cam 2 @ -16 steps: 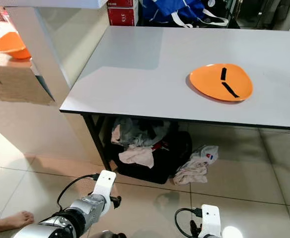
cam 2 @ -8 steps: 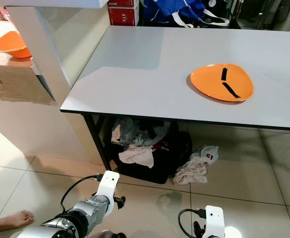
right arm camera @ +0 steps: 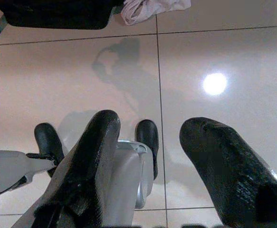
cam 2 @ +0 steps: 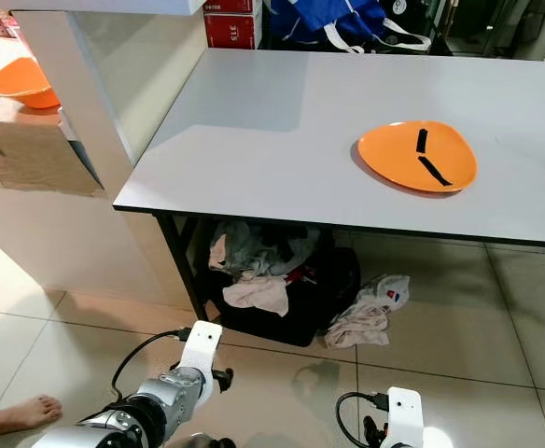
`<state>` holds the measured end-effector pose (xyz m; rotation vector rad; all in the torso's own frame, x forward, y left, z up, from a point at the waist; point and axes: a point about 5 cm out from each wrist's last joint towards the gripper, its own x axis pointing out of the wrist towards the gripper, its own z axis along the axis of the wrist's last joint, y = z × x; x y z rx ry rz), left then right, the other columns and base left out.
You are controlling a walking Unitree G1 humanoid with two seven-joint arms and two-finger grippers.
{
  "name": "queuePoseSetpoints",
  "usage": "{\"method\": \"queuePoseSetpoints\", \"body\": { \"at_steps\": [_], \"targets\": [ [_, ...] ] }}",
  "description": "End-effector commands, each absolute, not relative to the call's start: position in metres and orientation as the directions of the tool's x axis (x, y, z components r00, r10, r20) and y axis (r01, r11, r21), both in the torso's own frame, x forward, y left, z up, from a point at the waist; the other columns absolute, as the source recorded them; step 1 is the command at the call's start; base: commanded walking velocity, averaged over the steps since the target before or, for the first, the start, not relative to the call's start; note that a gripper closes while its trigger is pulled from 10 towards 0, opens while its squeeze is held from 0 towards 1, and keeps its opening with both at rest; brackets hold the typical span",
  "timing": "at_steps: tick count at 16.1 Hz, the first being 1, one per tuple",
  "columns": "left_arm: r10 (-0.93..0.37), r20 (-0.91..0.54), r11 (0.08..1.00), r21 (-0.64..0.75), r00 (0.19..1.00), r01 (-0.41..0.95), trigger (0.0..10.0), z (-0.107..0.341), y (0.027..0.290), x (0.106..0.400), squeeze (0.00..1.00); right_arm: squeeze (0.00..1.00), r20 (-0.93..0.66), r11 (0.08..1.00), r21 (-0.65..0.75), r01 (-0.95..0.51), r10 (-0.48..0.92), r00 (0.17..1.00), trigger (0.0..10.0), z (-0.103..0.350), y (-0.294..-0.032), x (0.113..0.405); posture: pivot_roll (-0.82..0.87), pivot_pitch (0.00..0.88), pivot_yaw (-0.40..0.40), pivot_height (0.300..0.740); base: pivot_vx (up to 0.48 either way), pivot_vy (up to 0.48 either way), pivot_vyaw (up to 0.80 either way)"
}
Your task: Setting the table
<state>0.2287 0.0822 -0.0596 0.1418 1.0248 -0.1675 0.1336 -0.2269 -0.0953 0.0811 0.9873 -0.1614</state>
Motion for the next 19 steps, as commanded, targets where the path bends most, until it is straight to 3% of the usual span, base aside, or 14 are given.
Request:
{"method": "queuePoseSetpoints", "body": {
  "at_steps": [1, 19],
  "targets": [
    [-0.056, -0.855, 0.982, 0.047, 0.516, 0.184, 10.0, -0.0582, 0.0822, 0.2309, 0.0, 0.0, -0.834, 0.987, -0.01, 0.161, -0.097, 0.543, 10.0, -0.094, -0.2279, 0.1372, -0.1, 0.0, 0.064, 0.735, 0.0, 0.0, 0.0],
    [-0.077, -0.851, 0.975, 0.044, 0.52, 0.218, 10.0, -0.0566, 0.0829, 0.2336, 0.0, 0.0, -0.825, 0.992, -0.039, 0.124, -0.102, 0.556, 10.0, -0.0922, -0.2271, 0.1421, -0.1, 0.0, 0.067, 0.735, 0.0, 0.0, 0.0]
  ]
}}
